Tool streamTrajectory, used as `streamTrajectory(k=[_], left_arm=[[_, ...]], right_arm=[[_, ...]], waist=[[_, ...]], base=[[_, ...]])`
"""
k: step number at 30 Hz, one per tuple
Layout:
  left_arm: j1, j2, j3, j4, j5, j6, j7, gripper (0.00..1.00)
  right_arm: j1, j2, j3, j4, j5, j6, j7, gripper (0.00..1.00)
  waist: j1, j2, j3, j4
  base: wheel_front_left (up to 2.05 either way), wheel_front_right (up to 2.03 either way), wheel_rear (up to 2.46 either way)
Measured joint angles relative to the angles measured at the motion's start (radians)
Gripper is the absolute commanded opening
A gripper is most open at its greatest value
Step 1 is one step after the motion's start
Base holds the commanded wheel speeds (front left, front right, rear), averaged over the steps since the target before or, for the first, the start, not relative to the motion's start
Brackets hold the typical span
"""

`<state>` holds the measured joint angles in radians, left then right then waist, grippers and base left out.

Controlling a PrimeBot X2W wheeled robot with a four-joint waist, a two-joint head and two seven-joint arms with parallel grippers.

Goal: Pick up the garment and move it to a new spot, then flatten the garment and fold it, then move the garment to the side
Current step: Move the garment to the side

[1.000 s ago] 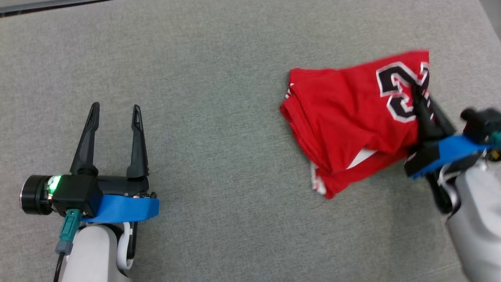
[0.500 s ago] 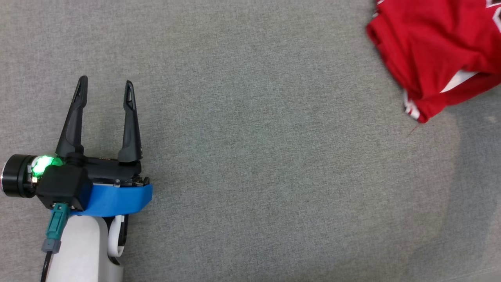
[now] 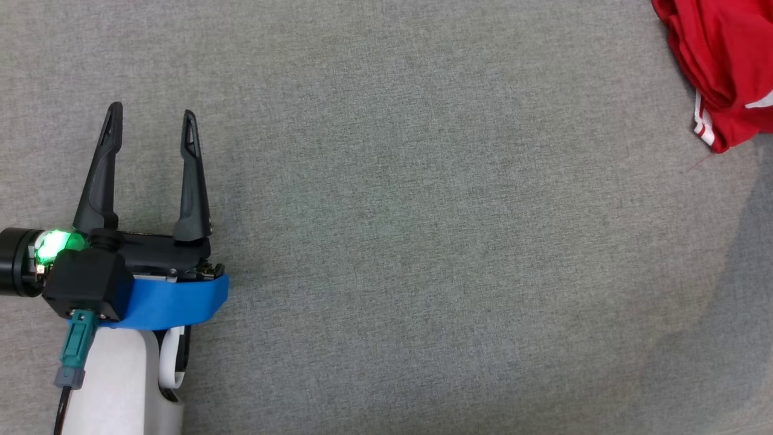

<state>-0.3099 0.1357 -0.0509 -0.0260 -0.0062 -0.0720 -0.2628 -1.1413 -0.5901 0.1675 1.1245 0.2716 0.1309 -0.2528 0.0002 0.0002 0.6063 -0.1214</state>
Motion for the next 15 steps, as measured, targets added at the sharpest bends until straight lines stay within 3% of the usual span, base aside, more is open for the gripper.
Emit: streamTrajectory(k=[5, 9, 15], left_arm=[[0.000, -0.001, 0.001, 0.002, -0.003, 0.005, 0.000, 1.00], [0.010, -0.009, 0.008, 0.013, -0.016, 0.015, 0.000, 1.00], [0.060, -0.024, 0.017, 0.044, -0.035, 0.020, 0.000, 1.00]], right_arm=[[-0.021, -0.010, -0.024, 0.030, -0.024, 0.000, -0.007, 1.00], [0.004, 0.005, -0.103, -0.085, -0.036, 0.000, -0.009, 1.00], [0.148, 0.092, -0.187, -0.255, -0.071, 0.000, -0.009, 1.00]], waist=[[-0.0002, 0.0000, -0.014, 0.012], [-0.0002, -0.0001, -0.048, 0.014], [-0.0003, -0.0002, -0.132, 0.022]], base=[[0.00, 0.00, 0.00], [0.00, 0.00, 0.00], [0.00, 0.00, 0.00]])
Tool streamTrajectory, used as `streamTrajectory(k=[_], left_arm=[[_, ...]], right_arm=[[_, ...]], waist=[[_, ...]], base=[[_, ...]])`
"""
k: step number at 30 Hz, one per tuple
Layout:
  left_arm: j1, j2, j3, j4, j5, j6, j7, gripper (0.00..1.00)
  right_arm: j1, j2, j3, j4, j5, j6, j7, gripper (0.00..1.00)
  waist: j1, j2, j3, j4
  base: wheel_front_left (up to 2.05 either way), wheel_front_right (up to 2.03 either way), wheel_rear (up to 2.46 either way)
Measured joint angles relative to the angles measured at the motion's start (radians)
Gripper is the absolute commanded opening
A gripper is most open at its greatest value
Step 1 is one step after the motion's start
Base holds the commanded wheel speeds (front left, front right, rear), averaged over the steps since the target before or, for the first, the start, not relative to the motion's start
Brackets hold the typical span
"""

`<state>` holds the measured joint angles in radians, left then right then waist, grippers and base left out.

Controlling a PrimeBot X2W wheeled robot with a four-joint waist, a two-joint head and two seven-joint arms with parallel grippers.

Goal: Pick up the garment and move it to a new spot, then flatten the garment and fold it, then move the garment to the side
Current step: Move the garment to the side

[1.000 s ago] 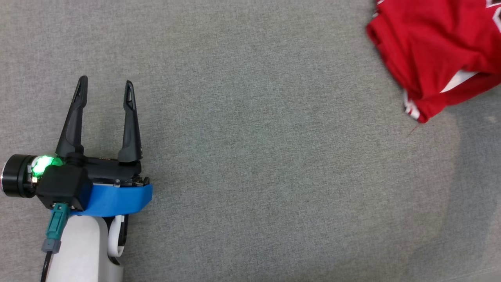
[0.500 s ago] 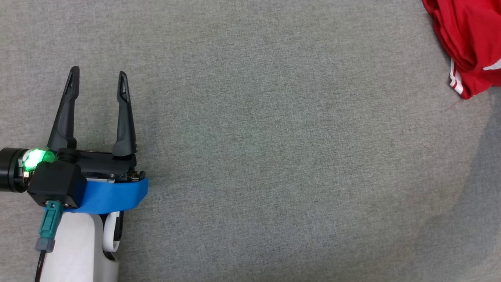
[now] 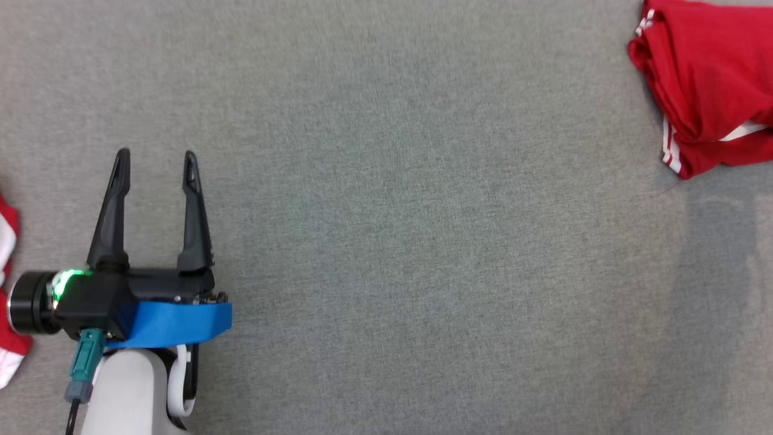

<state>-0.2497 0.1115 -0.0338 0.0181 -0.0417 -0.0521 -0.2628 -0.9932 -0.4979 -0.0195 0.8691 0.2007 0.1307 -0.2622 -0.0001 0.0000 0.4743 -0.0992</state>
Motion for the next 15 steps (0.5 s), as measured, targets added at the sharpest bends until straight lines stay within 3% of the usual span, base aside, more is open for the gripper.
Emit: streamTrajectory(k=[8, 15], left_arm=[[0.088, -0.022, 0.024, 0.049, -0.026, 0.003, 0.000, 1.00], [0.169, -0.039, 0.042, 0.084, -0.038, 0.006, 0.000, 1.00]], right_arm=[[0.188, 0.141, 0.009, -0.184, -0.033, 0.000, 0.000, 1.00], [0.354, 0.225, 0.090, -0.269, -0.022, 0.000, 0.000, 1.00]], waist=[[-0.0002, -0.0001, -0.142, 0.025], [-0.0002, -0.0003, -0.259, 0.048]], base=[[0.00, 0.00, 0.00], [0.00, 0.00, 0.00]])
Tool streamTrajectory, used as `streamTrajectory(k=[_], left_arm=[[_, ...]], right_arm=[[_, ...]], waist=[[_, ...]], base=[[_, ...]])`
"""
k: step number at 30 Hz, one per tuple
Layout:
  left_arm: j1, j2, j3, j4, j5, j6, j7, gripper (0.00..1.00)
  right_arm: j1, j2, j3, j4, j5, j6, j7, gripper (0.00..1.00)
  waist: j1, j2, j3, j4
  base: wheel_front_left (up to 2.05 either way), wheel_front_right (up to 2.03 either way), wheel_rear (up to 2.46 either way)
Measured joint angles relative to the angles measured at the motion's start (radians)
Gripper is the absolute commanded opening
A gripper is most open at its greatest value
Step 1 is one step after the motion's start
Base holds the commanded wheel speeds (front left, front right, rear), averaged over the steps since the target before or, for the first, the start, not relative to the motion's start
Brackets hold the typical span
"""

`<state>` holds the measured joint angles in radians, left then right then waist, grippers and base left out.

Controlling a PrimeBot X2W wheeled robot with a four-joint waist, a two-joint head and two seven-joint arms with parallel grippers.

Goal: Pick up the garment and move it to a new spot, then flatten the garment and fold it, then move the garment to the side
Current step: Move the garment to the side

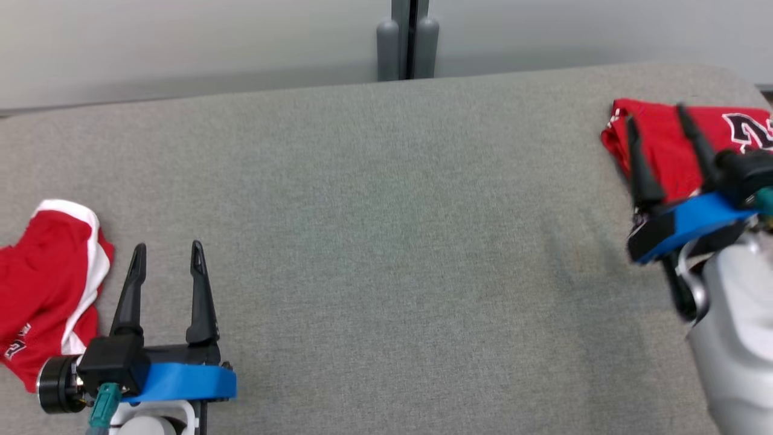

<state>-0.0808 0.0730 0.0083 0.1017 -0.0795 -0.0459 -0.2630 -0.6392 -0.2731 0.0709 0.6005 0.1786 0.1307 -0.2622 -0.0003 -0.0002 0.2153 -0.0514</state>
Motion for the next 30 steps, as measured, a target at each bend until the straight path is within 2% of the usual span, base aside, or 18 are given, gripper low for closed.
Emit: streamTrajectory(k=[7, 19, 30], left_arm=[[0.057, -0.009, 0.009, 0.026, -0.002, -0.007, 0.000, 1.00], [0.087, -0.017, 0.017, 0.062, -0.009, -0.018, 0.000, 1.00], [0.108, -0.021, 0.009, 0.054, -0.010, -0.016, 0.000, 1.00]], right_arm=[[0.140, 0.076, 0.058, -0.043, 0.025, 0.000, 0.000, 1.00], [0.382, 0.158, -0.004, -0.197, 0.007, 0.000, 0.000, 1.00], [0.533, 0.202, -0.060, -0.332, -0.005, 0.000, 0.000, 1.00]], waist=[[0.0000, -0.0001, -0.080, 0.011], [0.0003, 0.0000, -0.145, 0.020], [0.0003, 0.0002, -0.166, 0.020]], base=[[0.00, 0.00, 0.00], [0.00, 0.00, 0.00], [0.00, 0.00, 0.00]])
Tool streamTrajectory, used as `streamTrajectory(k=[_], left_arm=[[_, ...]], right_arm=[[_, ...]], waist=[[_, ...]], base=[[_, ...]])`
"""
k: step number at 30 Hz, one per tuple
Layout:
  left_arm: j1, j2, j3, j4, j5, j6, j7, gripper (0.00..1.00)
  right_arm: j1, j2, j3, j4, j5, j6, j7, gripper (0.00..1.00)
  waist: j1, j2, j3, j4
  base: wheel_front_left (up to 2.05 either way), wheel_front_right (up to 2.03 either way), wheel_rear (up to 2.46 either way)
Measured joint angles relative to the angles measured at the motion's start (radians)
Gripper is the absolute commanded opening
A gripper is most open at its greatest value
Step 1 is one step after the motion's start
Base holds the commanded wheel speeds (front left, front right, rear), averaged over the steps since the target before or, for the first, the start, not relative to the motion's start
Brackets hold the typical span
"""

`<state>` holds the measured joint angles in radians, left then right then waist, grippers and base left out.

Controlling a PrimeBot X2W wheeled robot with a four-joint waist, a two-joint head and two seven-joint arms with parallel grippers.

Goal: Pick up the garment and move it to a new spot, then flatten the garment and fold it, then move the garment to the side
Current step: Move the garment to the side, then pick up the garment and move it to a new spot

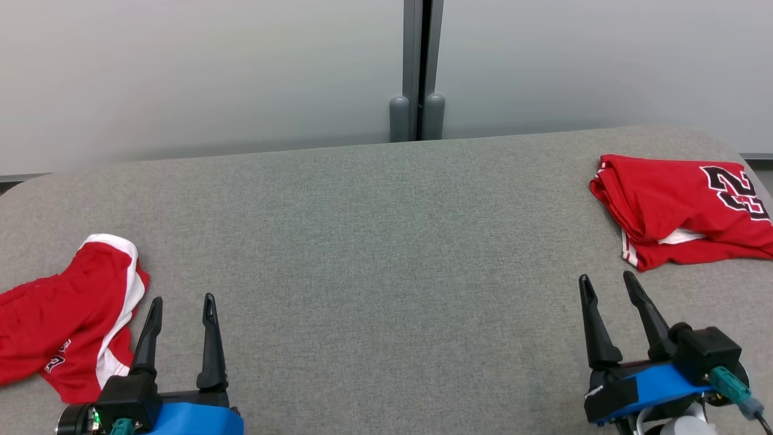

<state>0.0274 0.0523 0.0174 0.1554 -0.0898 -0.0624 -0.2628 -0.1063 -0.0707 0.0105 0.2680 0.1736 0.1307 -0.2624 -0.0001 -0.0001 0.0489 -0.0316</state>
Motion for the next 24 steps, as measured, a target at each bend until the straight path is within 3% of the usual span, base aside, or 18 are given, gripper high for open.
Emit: streamTrajectory(k=[24], left_arm=[[0.000, -0.001, 0.002, 0.011, 0.002, 0.001, 0.000, 1.00]], right_arm=[[0.043, 0.019, -0.002, -0.024, -0.006, 0.000, 0.000, 1.00]], waist=[[0.0001, 0.0001, 0.004, 0.012]], base=[[0.00, 0.00, 0.00]])
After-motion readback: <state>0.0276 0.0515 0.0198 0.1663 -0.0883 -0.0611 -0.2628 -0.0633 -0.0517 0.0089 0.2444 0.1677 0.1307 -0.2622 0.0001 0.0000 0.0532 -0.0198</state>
